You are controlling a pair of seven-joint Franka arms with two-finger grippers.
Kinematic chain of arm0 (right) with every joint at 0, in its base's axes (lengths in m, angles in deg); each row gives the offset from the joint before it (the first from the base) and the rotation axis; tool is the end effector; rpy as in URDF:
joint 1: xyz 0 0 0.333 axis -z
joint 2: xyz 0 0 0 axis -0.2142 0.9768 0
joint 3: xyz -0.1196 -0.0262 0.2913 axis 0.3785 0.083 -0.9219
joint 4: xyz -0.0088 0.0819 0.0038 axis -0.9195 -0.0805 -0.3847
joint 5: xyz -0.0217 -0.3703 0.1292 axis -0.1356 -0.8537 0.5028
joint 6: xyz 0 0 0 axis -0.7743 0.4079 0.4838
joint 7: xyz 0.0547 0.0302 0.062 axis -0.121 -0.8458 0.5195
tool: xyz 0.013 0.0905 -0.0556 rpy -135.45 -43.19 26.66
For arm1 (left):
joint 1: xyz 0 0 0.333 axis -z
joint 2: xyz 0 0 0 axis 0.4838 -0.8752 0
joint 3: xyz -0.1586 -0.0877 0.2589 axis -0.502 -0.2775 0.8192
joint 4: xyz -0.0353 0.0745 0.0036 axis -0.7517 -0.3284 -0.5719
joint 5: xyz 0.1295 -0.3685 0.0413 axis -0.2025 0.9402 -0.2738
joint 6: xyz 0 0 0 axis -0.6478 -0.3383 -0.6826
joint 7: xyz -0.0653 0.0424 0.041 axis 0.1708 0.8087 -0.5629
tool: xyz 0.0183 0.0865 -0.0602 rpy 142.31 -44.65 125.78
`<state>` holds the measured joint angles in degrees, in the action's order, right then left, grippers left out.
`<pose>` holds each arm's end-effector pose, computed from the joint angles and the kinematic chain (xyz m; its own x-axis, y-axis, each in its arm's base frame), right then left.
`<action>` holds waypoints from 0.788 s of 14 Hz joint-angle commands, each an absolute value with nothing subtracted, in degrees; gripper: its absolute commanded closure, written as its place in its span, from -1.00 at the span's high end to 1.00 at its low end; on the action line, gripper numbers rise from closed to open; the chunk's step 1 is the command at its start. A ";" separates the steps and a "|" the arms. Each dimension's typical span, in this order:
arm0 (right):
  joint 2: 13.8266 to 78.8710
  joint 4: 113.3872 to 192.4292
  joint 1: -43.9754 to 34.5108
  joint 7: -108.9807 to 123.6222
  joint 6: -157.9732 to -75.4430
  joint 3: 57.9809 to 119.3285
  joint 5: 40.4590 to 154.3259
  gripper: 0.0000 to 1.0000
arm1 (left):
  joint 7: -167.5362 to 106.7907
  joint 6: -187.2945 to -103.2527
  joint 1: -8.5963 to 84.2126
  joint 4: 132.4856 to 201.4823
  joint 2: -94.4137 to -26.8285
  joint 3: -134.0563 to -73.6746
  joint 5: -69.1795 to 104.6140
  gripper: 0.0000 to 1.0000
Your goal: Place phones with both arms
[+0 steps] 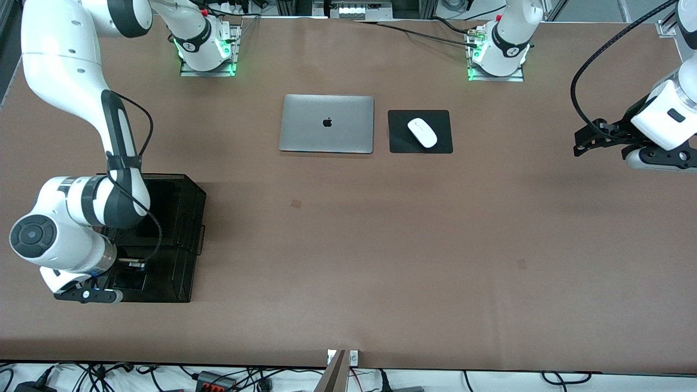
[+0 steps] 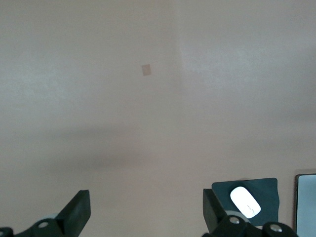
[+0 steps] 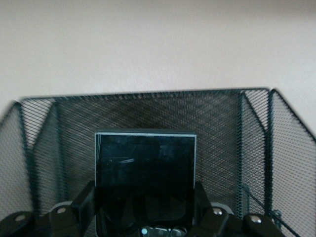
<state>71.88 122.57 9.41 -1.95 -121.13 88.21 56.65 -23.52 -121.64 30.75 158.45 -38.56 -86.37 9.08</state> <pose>0.7639 -0.0116 0.2720 0.9979 -0.0435 0.0475 -0.0490 -0.9914 0.1216 0.5763 -0.0262 0.5860 0.9984 -0.0514 -0.0227 -0.0512 -0.9987 0.0071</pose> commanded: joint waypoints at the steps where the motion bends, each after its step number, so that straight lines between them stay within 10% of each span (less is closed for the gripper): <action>1: 70.87 124.98 10.87 1.75 -122.02 87.25 57.12 -0.42 | -24.01 -121.45 30.95 157.45 -39.22 -86.42 8.20 1.00; 3: 70.87 125.95 11.14 3.16 -122.11 87.25 57.21 -0.22 | -24.01 -121.63 30.78 157.36 -39.66 -86.42 8.11 1.00; 5: 70.79 126.48 11.48 3.17 -122.29 86.99 57.21 0.99 | -24.10 -121.54 30.87 157.53 -39.83 -86.42 7.59 1.00; 11: 61.23 124.73 11.14 3.26 -120.71 85.59 57.29 1.00 | -24.54 -123.30 30.52 157.62 -42.29 -85.72 5.66 1.00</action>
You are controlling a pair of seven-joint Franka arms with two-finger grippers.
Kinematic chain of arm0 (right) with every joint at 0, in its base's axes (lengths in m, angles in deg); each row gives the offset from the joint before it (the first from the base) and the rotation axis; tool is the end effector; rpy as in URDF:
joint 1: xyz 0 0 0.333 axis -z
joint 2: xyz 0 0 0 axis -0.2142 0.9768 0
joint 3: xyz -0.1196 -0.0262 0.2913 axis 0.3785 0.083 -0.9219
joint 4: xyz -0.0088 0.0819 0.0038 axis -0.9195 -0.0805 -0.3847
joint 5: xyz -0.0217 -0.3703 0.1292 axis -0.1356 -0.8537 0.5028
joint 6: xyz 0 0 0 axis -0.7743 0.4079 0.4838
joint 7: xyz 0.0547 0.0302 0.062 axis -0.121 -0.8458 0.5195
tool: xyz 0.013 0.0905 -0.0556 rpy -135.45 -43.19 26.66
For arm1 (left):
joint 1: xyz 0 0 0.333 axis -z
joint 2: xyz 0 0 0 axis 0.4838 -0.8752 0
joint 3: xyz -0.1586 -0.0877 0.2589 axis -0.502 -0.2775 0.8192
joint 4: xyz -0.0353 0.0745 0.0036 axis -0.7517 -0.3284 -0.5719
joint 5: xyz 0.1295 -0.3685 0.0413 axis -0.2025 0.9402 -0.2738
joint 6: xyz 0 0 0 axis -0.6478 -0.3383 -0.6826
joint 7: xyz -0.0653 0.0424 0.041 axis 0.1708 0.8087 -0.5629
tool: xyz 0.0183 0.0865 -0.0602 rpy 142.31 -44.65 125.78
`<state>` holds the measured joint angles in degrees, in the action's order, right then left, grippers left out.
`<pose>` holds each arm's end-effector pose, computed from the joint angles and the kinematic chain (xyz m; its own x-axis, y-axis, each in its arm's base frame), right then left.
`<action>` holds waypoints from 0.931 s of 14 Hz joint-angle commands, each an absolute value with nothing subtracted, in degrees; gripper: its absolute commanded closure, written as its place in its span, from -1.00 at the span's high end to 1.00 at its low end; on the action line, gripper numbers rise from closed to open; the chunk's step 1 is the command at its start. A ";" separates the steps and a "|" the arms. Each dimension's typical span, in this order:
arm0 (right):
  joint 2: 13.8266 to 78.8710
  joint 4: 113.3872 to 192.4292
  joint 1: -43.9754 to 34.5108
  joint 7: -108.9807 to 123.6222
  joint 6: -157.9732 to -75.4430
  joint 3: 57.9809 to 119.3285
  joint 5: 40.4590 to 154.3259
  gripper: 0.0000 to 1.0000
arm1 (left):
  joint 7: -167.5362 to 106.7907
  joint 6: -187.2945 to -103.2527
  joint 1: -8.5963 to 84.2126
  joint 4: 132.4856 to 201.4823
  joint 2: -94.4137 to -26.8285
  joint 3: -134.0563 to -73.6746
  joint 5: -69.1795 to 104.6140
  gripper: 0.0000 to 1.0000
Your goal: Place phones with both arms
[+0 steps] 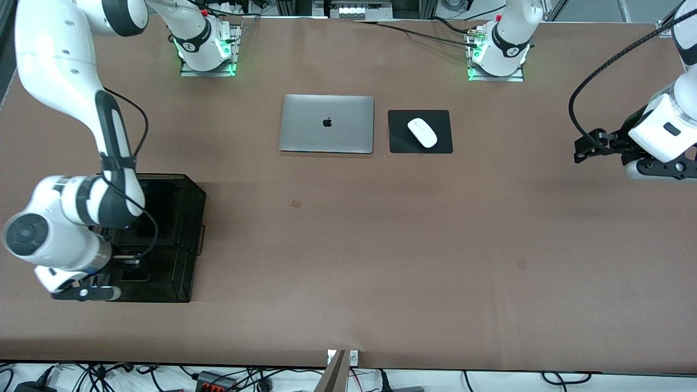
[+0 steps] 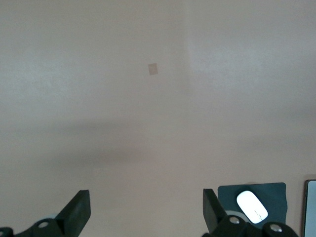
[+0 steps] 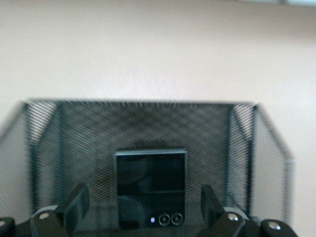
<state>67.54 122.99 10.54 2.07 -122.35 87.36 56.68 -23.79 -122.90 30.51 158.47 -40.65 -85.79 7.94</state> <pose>0.7669 -0.0184 0.3280 0.9916 0.0171 0.1279 0.0029 -0.9938 0.1109 0.5880 -0.0164 0.5665 0.9987 -0.0338 -0.0376 -0.0343 -0.9993 -0.0132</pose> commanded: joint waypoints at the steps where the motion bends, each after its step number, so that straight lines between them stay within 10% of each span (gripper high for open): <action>1: 59.46 124.73 11.14 3.26 -118.97 85.49 57.38 1.00 | -24.54 -123.38 30.43 157.36 -42.82 -85.72 4.69 1.00; 13: 39.78 128.05 11.49 3.34 -88.01 86.11 61.07 1.00 | -23.13 -123.47 26.39 153.23 -45.02 -86.42 7.76 1.00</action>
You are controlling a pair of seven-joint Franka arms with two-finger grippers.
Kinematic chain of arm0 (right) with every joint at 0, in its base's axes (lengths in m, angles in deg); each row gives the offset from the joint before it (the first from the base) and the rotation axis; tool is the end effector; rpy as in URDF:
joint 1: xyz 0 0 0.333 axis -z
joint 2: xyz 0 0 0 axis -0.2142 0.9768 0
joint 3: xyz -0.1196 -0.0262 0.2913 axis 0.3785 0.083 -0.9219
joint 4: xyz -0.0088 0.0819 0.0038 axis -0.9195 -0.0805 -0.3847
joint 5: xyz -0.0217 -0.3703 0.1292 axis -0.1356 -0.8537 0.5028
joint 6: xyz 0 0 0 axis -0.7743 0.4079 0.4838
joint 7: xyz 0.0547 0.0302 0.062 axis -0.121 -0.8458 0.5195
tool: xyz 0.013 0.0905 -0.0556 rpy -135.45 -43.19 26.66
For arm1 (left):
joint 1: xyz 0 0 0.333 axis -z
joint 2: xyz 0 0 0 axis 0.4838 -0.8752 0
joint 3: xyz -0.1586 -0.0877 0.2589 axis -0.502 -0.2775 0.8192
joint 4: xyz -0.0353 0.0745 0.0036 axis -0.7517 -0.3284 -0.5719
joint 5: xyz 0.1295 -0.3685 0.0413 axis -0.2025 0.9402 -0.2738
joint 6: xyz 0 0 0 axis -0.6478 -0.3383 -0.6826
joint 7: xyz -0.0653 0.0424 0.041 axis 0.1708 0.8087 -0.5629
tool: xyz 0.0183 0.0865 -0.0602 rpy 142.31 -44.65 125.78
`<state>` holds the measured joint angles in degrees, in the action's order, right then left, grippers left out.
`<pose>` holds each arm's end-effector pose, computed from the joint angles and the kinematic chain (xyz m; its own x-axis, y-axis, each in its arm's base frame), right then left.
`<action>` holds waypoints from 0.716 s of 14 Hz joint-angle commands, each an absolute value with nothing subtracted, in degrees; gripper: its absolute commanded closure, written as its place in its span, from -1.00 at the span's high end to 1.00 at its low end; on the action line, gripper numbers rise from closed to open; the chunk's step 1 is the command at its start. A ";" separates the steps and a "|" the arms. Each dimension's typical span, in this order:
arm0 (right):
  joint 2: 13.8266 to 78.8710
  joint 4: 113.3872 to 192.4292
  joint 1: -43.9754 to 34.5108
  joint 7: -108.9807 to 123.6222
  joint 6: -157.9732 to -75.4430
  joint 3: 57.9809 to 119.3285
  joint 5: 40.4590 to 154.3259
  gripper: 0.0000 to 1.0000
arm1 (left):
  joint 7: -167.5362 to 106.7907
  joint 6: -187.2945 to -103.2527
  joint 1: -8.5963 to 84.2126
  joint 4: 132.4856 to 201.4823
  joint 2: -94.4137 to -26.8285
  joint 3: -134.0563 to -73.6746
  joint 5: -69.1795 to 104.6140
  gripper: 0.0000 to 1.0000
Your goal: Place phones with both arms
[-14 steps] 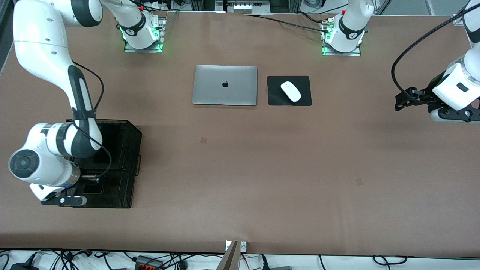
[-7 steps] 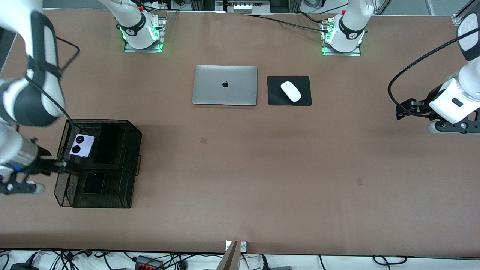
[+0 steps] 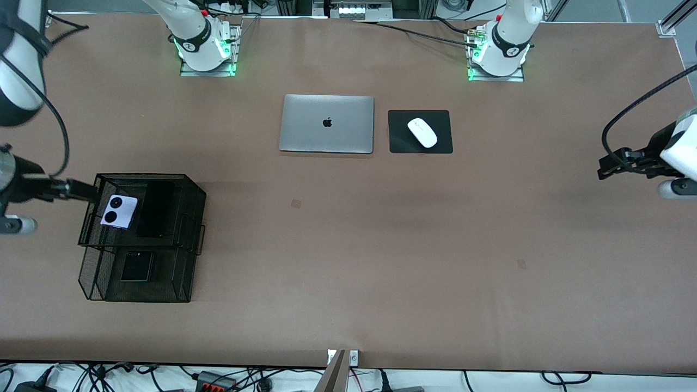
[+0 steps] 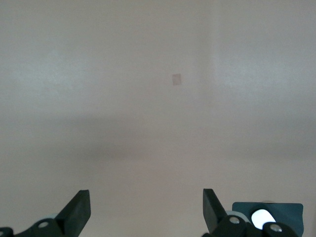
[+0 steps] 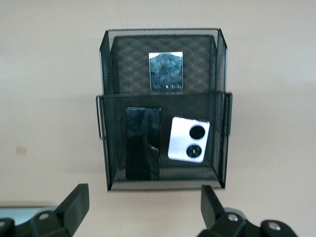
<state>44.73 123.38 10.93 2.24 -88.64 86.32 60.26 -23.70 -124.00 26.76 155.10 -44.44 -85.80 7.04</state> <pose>0.6606 -0.0125 0.5577 0.9974 -0.0277 -0.0670 -0.0262 -0.9994 0.0239 0.6093 0.0243 0.5565 0.9993 0.0281 -0.0258 0.0274 -0.9992 -0.0286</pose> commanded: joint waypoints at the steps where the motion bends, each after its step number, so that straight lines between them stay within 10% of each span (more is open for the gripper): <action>1: 37.41 131.20 11.66 3.34 -88.97 86.11 61.07 1.00 | -23.13 -123.47 26.47 153.32 -45.11 -86.42 7.67 1.00; 5: 26.43 149.29 11.49 3.34 -99.94 86.11 60.46 1.00 | -23.39 -123.91 26.56 153.32 -45.02 -86.51 6.36 1.00; 10: 25.26 149.25 11.66 3.43 -97.68 86.11 60.37 1.00 | -23.13 -123.03 26.30 153.49 -44.84 -86.42 5.03 1.00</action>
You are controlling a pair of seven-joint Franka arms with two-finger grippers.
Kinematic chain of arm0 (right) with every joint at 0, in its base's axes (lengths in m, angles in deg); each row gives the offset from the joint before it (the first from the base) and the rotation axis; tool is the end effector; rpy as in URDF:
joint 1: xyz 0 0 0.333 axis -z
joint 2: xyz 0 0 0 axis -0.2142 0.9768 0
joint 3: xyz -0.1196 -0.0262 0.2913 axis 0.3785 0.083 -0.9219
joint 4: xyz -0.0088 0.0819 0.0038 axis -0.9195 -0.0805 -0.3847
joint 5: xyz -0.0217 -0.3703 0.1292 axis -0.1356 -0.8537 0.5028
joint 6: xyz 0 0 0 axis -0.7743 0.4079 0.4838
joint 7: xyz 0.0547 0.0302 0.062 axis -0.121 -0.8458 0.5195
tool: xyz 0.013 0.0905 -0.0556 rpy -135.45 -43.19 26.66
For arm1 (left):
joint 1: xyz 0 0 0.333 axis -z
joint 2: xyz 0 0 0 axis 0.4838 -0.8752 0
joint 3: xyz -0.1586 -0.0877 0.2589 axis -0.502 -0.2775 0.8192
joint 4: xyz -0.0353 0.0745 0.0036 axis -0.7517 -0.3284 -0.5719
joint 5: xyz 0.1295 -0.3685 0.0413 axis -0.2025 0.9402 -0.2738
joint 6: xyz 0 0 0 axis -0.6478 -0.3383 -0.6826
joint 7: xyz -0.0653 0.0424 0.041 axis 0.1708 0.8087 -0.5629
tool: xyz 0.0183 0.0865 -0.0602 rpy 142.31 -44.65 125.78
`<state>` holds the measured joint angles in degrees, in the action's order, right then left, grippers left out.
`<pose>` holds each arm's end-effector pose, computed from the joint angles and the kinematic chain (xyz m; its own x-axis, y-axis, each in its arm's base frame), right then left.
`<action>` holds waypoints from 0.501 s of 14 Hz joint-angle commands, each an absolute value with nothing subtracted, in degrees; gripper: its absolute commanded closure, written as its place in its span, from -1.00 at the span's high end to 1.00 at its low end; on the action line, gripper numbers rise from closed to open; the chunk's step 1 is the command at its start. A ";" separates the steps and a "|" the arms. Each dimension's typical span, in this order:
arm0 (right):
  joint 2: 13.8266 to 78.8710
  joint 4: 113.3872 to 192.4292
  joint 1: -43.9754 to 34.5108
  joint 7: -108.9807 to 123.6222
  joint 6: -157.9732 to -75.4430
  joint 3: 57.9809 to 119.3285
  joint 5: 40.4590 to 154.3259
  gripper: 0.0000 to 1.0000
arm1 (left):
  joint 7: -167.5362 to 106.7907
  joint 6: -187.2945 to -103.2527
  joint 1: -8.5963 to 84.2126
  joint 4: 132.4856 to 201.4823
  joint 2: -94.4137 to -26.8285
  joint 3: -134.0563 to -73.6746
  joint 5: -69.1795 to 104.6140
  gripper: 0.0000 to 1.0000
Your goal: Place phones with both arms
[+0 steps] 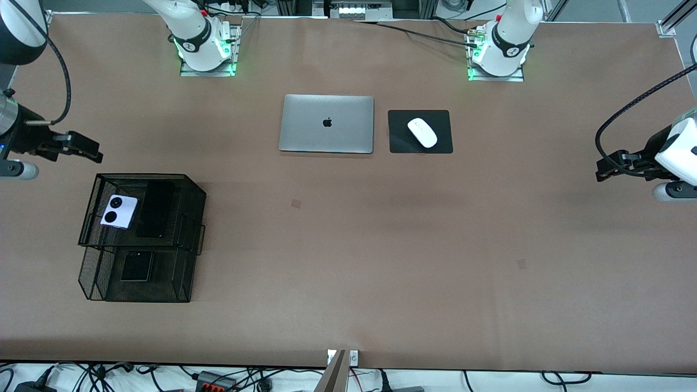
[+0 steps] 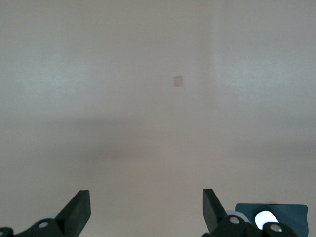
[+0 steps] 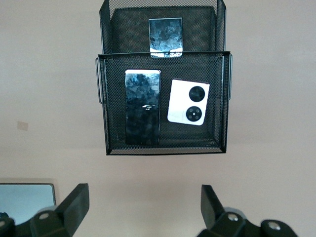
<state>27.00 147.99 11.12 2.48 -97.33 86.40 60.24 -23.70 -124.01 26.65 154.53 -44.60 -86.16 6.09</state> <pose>0.5810 -0.0191 0.5601 0.9989 -0.0303 -0.0359 -0.0300 -0.9995 0.0079 0.6107 0.0236 0.5596 0.9996 0.0222 -0.0186 0.0214 -0.9988 -0.0440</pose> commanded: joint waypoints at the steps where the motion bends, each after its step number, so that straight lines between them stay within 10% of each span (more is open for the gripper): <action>1: 25.00 149.25 11.66 3.34 -97.42 86.19 60.37 1.00 | -23.13 -123.03 26.30 153.32 -44.84 -86.42 5.21 1.00; 7: 23.06 149.86 11.57 3.34 -96.27 86.11 60.28 1.00 | -23.22 -122.94 26.03 153.23 -44.76 -86.42 5.47 1.00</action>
<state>24.98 148.01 11.12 2.50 -96.65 86.42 60.24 -23.70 -123.99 26.36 154.52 -44.60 -86.15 6.08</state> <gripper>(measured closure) 0.000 0.000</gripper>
